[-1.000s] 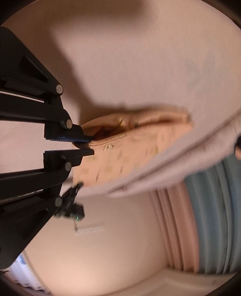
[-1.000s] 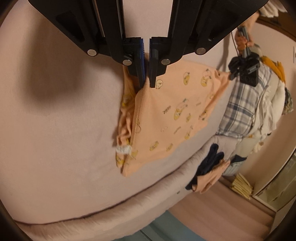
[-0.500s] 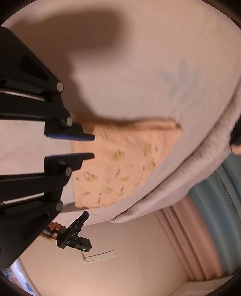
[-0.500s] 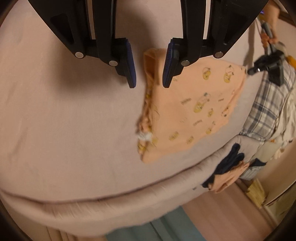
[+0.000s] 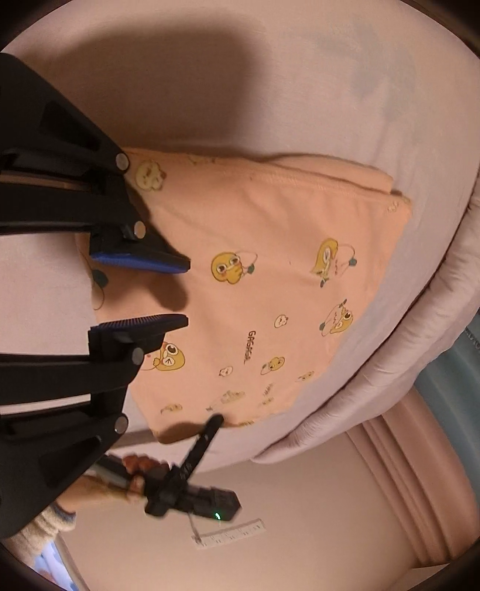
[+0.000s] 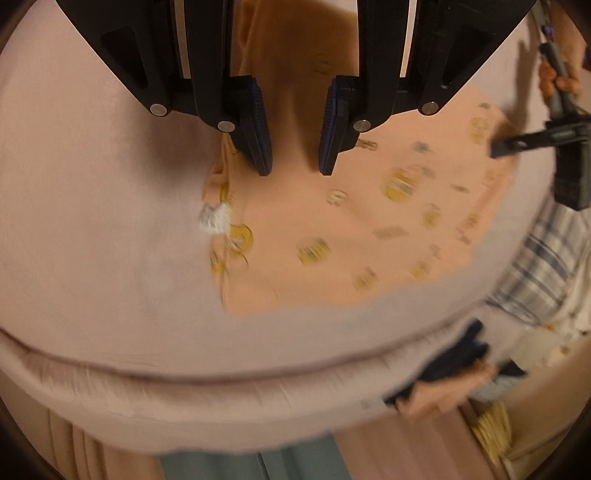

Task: Fold small clothes

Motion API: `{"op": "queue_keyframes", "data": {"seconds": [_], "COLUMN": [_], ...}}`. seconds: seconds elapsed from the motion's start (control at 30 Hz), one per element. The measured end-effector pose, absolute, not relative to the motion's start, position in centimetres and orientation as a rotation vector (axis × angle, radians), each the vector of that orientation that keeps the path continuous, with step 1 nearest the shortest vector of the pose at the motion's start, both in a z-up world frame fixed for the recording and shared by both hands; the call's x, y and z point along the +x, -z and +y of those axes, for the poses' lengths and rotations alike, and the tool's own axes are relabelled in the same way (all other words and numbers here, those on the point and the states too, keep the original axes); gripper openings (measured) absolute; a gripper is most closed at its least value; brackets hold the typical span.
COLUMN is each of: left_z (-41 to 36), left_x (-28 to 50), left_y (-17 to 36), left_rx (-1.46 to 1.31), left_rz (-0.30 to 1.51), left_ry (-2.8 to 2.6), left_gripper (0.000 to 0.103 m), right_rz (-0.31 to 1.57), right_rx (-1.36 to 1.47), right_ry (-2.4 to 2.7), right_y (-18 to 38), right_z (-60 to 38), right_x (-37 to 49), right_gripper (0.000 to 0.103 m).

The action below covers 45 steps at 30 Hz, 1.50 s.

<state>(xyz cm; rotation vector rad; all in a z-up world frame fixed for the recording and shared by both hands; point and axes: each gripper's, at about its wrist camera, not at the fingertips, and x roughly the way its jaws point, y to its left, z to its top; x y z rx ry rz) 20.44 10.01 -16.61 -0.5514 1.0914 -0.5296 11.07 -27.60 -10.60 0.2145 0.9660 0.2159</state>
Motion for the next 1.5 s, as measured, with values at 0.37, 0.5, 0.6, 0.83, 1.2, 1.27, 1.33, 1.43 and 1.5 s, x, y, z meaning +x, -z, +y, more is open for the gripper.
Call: {"op": "queue_keyframes", "data": {"seconds": [0.37, 0.5, 0.6, 0.83, 1.2, 1.27, 1.33, 1.43, 1.5], "left_z": [11.5, 12.3, 13.0, 15.8, 16.4, 16.0, 16.2, 15.9, 15.7], "left_x": [16.1, 14.6, 13.2, 12.4, 19.8, 21.4, 22.5, 23.8, 24.8], "left_y": [16.3, 16.7, 16.7, 15.1, 16.8, 16.8, 16.7, 16.7, 16.9], "left_rx": [-0.496, -0.553, -0.575, -0.673, -0.854, -0.857, -0.850, -0.836, -0.838], "left_rz": [1.089, 1.087, 1.090, 1.011, 1.016, 1.017, 1.016, 1.018, 1.021], "left_ry": [0.516, 0.509, 0.486, 0.435, 0.467, 0.470, 0.478, 0.483, 0.489], "left_gripper": [0.023, 0.023, 0.024, 0.062, 0.062, 0.062, 0.062, 0.062, 0.061], "right_rz": [0.941, 0.936, 0.960, 0.945, 0.961, 0.963, 0.963, 0.963, 0.964], "right_rx": [0.093, -0.044, 0.001, 0.203, 0.254, 0.254, 0.258, 0.279, 0.282], "right_ry": [-0.291, -0.241, -0.246, -0.358, -0.460, -0.465, -0.466, -0.482, -0.489], "right_y": [9.3, 11.3, 10.7, 9.3, 9.5, 9.5, 9.5, 9.5, 9.5], "right_z": [-25.1, -23.9, -24.3, -24.7, -22.6, -22.5, -22.5, -22.5, -22.2], "right_x": [5.2, 3.7, 3.2, 2.1, 3.3, 3.4, 3.4, 3.9, 4.4], "right_gripper": [0.027, 0.028, 0.033, 0.040, 0.050, 0.050, 0.050, 0.050, 0.050]}}
